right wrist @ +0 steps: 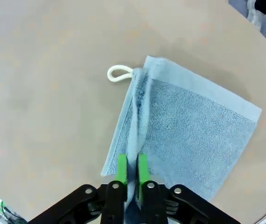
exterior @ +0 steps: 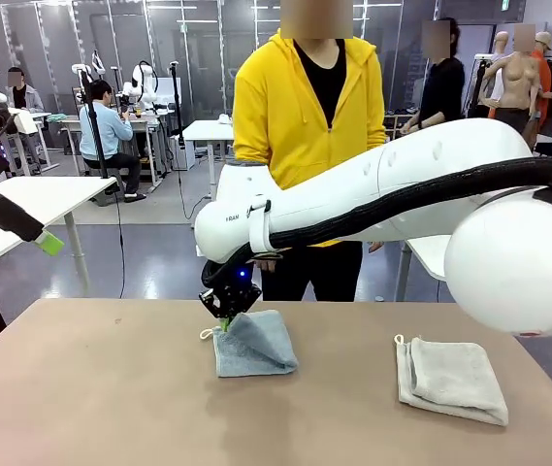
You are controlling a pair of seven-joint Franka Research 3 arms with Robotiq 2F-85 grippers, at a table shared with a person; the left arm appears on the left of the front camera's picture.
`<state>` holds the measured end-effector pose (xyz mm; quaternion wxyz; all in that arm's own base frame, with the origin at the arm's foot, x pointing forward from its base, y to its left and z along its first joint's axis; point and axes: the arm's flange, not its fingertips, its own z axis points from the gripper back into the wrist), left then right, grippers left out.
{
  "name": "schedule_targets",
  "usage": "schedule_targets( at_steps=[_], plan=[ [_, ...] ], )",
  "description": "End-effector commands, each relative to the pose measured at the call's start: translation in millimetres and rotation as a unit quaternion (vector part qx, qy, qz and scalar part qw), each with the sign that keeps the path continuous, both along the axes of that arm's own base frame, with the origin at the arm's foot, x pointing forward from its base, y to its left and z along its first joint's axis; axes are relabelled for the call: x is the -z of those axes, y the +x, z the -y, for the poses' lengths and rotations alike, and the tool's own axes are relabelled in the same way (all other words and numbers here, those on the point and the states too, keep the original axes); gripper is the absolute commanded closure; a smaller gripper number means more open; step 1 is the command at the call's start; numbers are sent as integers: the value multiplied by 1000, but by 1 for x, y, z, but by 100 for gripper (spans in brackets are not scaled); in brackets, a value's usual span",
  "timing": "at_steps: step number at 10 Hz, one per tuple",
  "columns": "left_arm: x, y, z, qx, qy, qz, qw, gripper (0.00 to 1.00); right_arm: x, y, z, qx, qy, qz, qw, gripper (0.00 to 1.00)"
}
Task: Fold the towels and place them in the basket.
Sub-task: When a person lays out a Towel with hook on the table, fold it in half twice.
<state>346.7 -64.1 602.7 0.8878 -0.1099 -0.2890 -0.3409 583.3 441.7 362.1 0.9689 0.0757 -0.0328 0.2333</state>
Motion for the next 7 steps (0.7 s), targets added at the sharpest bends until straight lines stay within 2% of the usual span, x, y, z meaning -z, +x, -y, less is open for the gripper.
schedule_targets(
  at_steps=[1, 2, 3, 4, 6, 7],
  plan=[
    [1, 0, -1, -1, 1, 0, 1000, 0, -6, 2, -3, 4, 1, -4, 1000, 38],
    [1, 0, -1, -1, 1, 0, 1000, 0, -8, 2, -4, 5, 2, -3, 1000, 29],
    [1, 0, -1, -1, 1, 0, 1000, 0, -9, 2, -4, 5, 5, -1, 1000, 4],
    [1, 0, -1, -1, 1, 0, 1000, 0, -11, 0, -3, 5, 8, 0, 1000, 0],
    [1, 0, -1, -1, 1, 0, 1000, 0, -13, -1, 8, 14, 18, 0, 1000, 0],
    [1, 0, -1, -1, 1, 0, 1000, 0, -12, -2, 12, 15, 23, -1, 1000, 10]
  ],
)
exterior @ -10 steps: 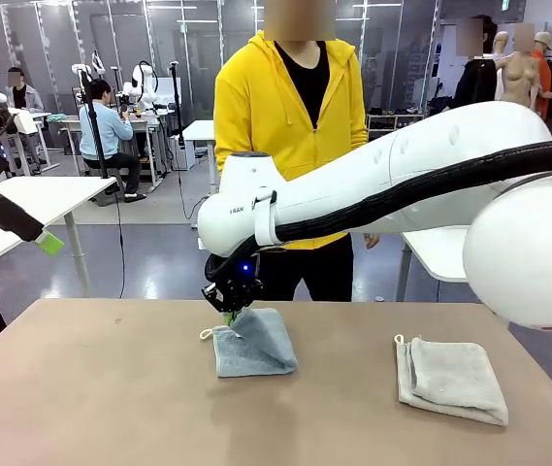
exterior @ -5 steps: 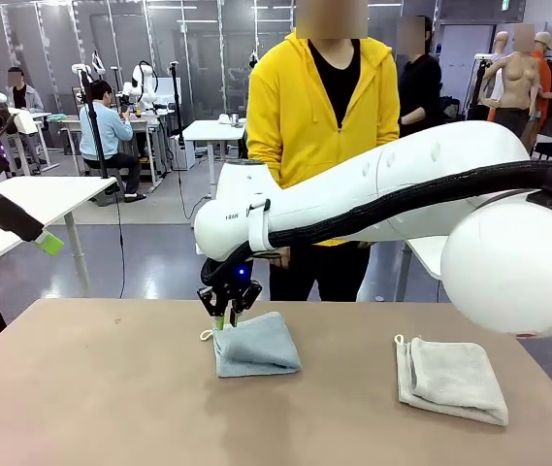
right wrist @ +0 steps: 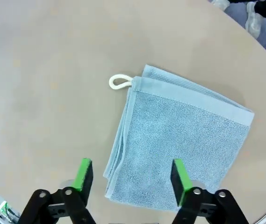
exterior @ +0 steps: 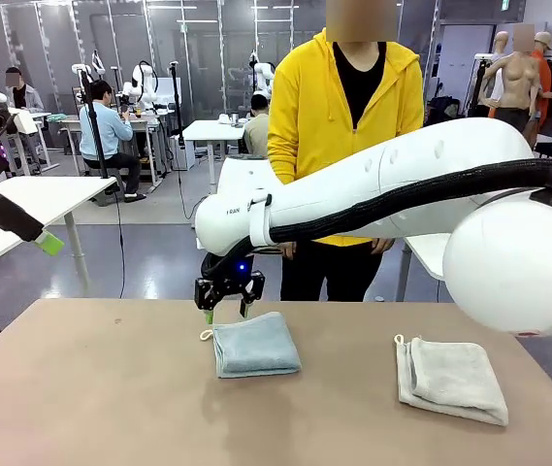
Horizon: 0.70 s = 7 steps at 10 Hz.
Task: Fold the towels and place them in the basket.
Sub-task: When a person lays out a Towel with hook on the table, fold it in half twice.
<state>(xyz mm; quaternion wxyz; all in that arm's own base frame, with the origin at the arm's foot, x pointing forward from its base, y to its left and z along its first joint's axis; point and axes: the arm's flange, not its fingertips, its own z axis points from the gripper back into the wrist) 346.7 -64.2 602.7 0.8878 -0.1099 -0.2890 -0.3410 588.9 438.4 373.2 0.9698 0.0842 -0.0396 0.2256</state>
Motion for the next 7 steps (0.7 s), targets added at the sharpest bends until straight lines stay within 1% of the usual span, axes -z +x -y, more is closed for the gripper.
schedule_targets(
  at_steps=[1, 2, 3, 7],
  plan=[
    [1, 0, -1, -1, 1, 0, 1000, 0, -1, -10, 12, 3, 21, -5, 1000, 1],
    [1, 0, -1, -1, 1, 0, 1000, 0, -2, -12, 16, -4, 19, -6, 1000, 4],
    [1, 0, -1, -1, 1, 0, 1000, 0, 0, 1, 4, 4, 3, -3, 1000, 4],
    [1, 0, -1, -1, 1, 0, 1000, 0, 0, 1, 4, 4, 3, -3, 1000, 4]
  ],
)
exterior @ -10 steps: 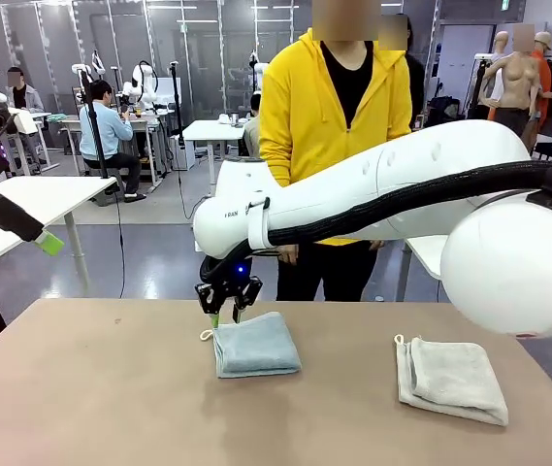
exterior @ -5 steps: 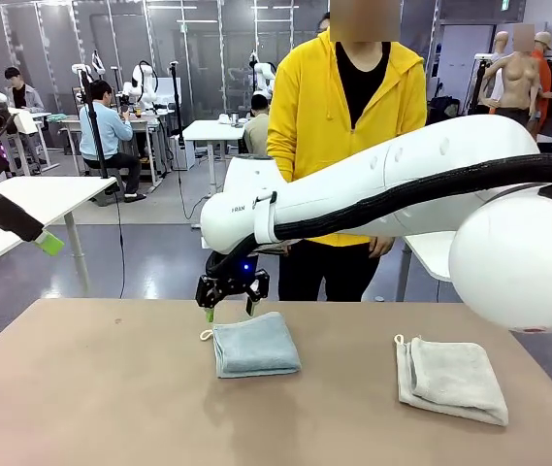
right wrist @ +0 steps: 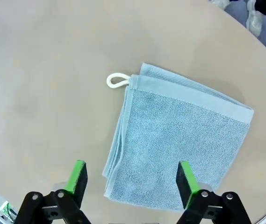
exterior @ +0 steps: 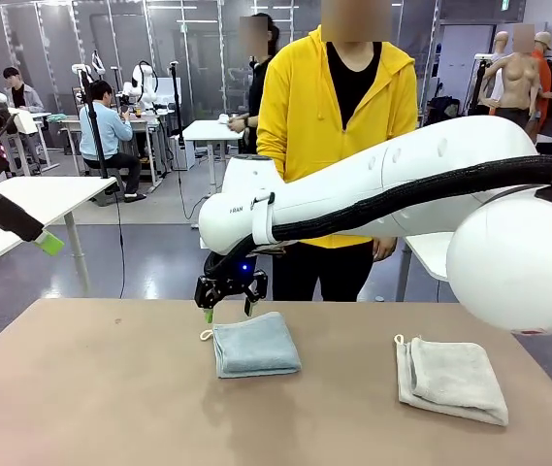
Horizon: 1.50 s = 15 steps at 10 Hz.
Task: Fold the towels and place them in the basket.
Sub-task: When a person lays out a Towel with hook on the table, fold it in half twice, then stack the folded Towel with hook on the right side of the table.
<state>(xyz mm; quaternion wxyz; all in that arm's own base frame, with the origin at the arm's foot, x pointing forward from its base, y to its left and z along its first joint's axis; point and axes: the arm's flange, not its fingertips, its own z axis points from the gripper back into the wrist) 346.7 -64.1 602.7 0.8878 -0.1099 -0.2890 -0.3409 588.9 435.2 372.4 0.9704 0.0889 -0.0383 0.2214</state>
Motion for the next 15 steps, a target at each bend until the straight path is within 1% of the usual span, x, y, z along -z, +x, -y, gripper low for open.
schedule_targets(
  at_steps=[1, 10, 11, 12, 13, 14, 15],
  plan=[
    [1, 0, -1, -1, 1, 0, 1000, 0, 0, 1, 1, 0, -1, 0, 1000, 4],
    [1, 0, -1, -1, 1, 0, 1000, 0, -1, 1, 0, 0, 0, 1, 1000, 4],
    [1, 0, -1, -1, 1, 0, 1000, 0, -48, -12, 15, -22, 64, 34, 997, 4],
    [1, 0, -1, -1, 1, 0, 1000, 0, -77, -27, 41, -37, 89, 51, 994, 4],
    [1, 0, -1, -1, 1, 0, 1000, 0, -85, -40, 73, -29, 128, 58, 990, 4],
    [1, 0, -1, -1, 1, 0, 1000, 0, -79, -51, 106, -5, 173, 65, 983, 4],
    [1, 0, -1, -1, 1, 0, 1000, 0, -71, -58, 130, 13, 200, 68, 977, 4]
  ],
)
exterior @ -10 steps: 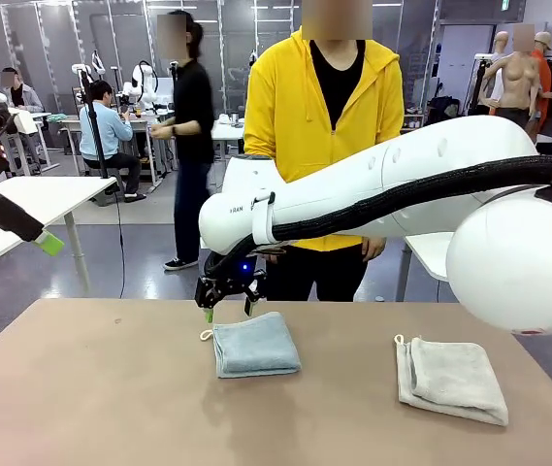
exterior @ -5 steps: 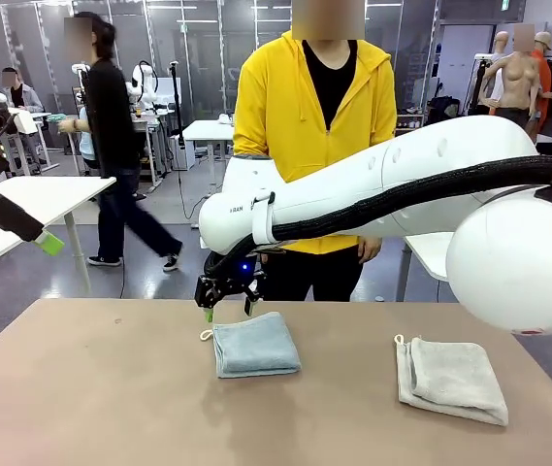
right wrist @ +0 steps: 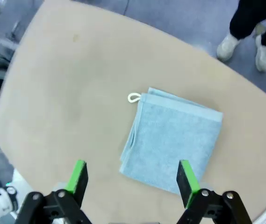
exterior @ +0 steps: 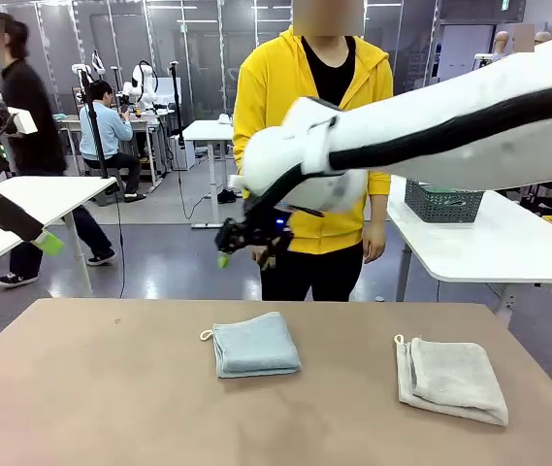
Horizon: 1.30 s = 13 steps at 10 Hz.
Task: Fold the towels and place them in the basket.
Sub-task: Stack the folded Towel with hook on the right side of the table.
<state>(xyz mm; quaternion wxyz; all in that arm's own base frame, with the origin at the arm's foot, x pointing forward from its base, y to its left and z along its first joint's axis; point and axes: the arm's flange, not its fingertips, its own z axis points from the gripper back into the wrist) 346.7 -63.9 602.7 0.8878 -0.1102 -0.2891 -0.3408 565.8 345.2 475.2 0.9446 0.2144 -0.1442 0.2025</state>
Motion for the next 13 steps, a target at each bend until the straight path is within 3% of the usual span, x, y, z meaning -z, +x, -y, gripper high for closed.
schedule_targets(
  at_steps=[1, 6, 13],
  plan=[
    [1, 0, 0, -1, 2, 0, 1000, 0, 43, -36, 60, 0, 103, -16, 995, 4],
    [1, 0, 0, -1, 2, 0, 1000, 0, 137, -8, 101, 70, 157, -62, 983, 4],
    [1, 0, 0, -1, 2, 0, 1000, 0, 188, 21, 109, 86, 150, -88, 981, 4]
  ],
)
